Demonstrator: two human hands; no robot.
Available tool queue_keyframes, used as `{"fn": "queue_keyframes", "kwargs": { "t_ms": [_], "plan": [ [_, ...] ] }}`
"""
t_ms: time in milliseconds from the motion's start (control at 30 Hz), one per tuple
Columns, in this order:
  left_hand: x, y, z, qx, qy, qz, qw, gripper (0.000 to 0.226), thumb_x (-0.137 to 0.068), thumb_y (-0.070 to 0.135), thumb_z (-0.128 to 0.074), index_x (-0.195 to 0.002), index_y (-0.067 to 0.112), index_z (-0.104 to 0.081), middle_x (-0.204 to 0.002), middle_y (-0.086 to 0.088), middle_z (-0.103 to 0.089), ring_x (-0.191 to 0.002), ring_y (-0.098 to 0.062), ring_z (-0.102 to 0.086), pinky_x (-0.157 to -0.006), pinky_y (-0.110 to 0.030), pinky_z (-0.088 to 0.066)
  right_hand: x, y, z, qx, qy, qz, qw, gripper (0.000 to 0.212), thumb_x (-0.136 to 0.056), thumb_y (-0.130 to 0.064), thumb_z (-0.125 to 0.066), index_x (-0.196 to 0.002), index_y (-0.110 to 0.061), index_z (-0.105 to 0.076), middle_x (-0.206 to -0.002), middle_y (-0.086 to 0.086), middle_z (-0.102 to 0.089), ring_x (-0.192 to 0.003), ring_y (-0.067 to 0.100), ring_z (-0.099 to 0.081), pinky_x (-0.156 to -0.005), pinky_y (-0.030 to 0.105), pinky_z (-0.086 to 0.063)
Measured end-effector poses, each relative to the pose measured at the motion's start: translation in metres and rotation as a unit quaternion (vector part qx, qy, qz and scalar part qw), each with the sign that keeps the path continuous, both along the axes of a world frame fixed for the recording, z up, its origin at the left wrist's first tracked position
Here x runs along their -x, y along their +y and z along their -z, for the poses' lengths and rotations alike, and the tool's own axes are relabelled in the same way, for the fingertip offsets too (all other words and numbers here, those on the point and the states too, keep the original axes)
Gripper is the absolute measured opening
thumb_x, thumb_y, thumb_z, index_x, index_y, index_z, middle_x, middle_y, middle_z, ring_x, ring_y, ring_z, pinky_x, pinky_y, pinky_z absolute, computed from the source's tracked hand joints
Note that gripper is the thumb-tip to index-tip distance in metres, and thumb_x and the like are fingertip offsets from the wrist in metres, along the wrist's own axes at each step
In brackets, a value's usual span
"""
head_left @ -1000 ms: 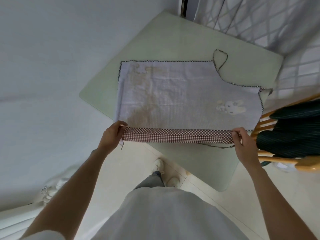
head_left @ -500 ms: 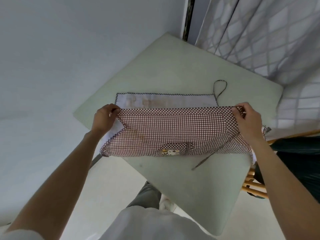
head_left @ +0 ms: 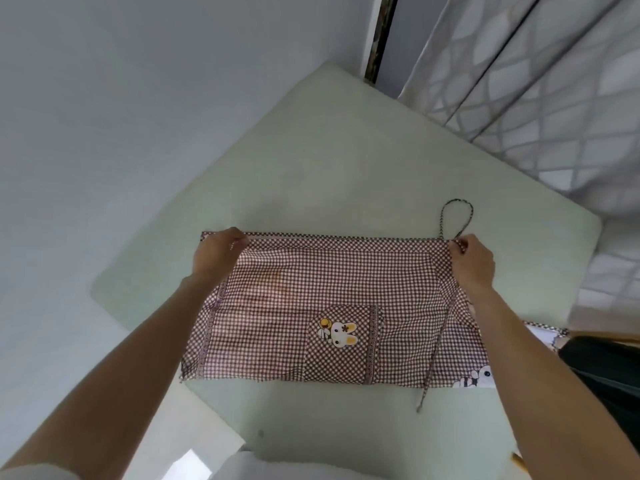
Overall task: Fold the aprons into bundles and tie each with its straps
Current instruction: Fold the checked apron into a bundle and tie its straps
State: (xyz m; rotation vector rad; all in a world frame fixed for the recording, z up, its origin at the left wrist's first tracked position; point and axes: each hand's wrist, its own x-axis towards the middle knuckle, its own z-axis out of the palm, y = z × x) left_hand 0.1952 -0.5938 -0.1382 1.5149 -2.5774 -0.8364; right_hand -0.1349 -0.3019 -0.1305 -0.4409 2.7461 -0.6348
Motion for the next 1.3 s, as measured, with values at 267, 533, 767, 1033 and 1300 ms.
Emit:
{"fn": "queue_keyframes", "kwargs": {
  "t_ms": [267,533,767,1033,1300],
  "plan": [
    [0.015,-0.011,0.030,0.026,-0.060,0.025,0.998,0.023,-0.092,0.038,-0.052,-0.101,0.022,-0.065,-0.099,-0.005,-0.070,-0.093,-0.031,-0.062,-0.079,-0.042,-0.050,0.017,-0.004,0.031,-0.054,0.013,-0.007,0.998,0.031,-0.093,-0.035,-0.054,-0.104,-0.008,-0.064,-0.100,0.014,-0.067,-0.093,0.031,-0.061,-0.074,0.031,-0.039],
    [0.022,-0.020,0.038,0.058,-0.063,0.032,0.996,0.014,-0.088,0.032,-0.059,-0.093,0.019,-0.064,-0.091,-0.003,-0.067,-0.086,-0.026,-0.061,-0.074,-0.038,-0.047,0.028,-0.010,0.045,-0.097,0.020,0.005,0.995,0.029,-0.090,-0.036,-0.058,-0.104,-0.013,-0.064,-0.103,0.010,-0.066,-0.095,0.030,-0.060,-0.077,0.034,-0.042],
    [0.014,-0.015,0.020,0.096,0.038,0.043,0.994,0.028,-0.084,0.032,-0.065,-0.107,0.017,-0.063,-0.110,-0.004,-0.063,-0.104,-0.026,-0.055,-0.089,-0.040,-0.042,-0.010,-0.016,0.024,0.015,0.195,-0.156,0.968,0.024,-0.085,-0.013,-0.058,-0.109,-0.009,-0.059,-0.114,0.014,-0.057,-0.107,0.034,-0.047,-0.091,0.043,-0.036],
    [-0.080,0.051,0.009,-0.004,0.020,-0.094,0.995,0.052,-0.076,0.034,-0.075,-0.118,0.010,-0.055,-0.121,-0.013,-0.056,-0.106,-0.029,-0.054,-0.085,-0.043,-0.049,-0.176,-0.041,0.033,0.010,0.058,-0.358,0.932,0.031,-0.084,-0.018,-0.064,-0.114,-0.014,-0.060,-0.130,0.011,-0.050,-0.125,0.030,-0.042,-0.104,0.048,-0.037],
    [-0.158,0.123,0.008,-0.060,-0.009,-0.216,0.975,0.046,-0.071,0.037,-0.078,-0.095,0.009,-0.049,-0.092,-0.006,-0.058,-0.077,-0.021,-0.055,-0.060,-0.026,-0.040,-0.250,-0.015,0.047,-0.022,0.039,-0.409,0.912,0.049,-0.084,-0.031,-0.066,-0.128,-0.015,-0.053,-0.146,0.015,-0.037,-0.137,0.033,-0.027,-0.111,0.054,-0.026]
  ]
}}
